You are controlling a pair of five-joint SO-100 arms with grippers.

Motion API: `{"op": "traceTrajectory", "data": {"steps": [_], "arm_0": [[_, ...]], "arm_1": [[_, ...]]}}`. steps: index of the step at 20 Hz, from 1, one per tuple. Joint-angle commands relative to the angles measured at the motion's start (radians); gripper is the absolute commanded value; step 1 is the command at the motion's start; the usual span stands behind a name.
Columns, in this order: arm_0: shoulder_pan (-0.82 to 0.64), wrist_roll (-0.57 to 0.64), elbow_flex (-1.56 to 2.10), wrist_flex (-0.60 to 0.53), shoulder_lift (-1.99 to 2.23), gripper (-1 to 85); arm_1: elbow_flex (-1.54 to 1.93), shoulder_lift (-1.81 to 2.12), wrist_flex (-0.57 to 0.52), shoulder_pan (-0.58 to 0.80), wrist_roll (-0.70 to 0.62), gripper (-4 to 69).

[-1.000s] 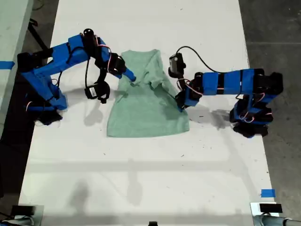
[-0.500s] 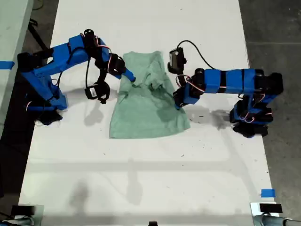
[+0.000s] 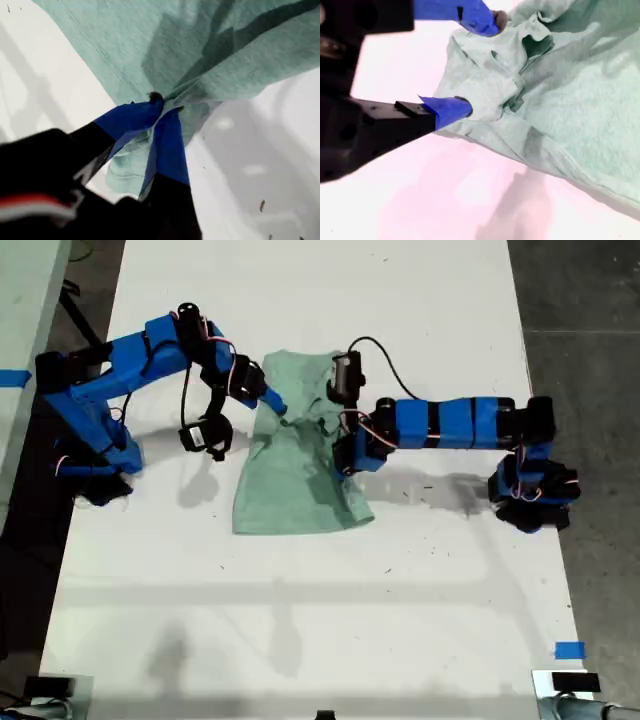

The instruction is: Fold t-shirt

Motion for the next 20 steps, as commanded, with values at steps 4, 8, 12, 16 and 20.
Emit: {"op": "traceTrajectory", "data": {"steps": [4,8,12,16,20], "arm_0": [[-0.008,-0.011,0.038,-0.018,0.126,26.7],[0.051,-0.049,0.127,-0.008,0.213,26.6],[0.190,-0.175,0.308,-0.023,0.319,26.6],[0.353,-0.357,0.526,-0.097,0.413,26.7],[0.460,-0.486,0.667,-0.172,0.462,26.6]], "arm_1": [[-0.080,-0.184,-0.256,-0.014,0.098,0.6],[-0.110,-0.170,-0.216,-0.015,0.071,32.4],[-0.186,-0.089,-0.012,0.008,0.034,29.5],[-0.199,0.005,0.127,0.038,0.003,24.5],[-0.186,0.025,0.167,0.067,-0.021,22.4]]}}
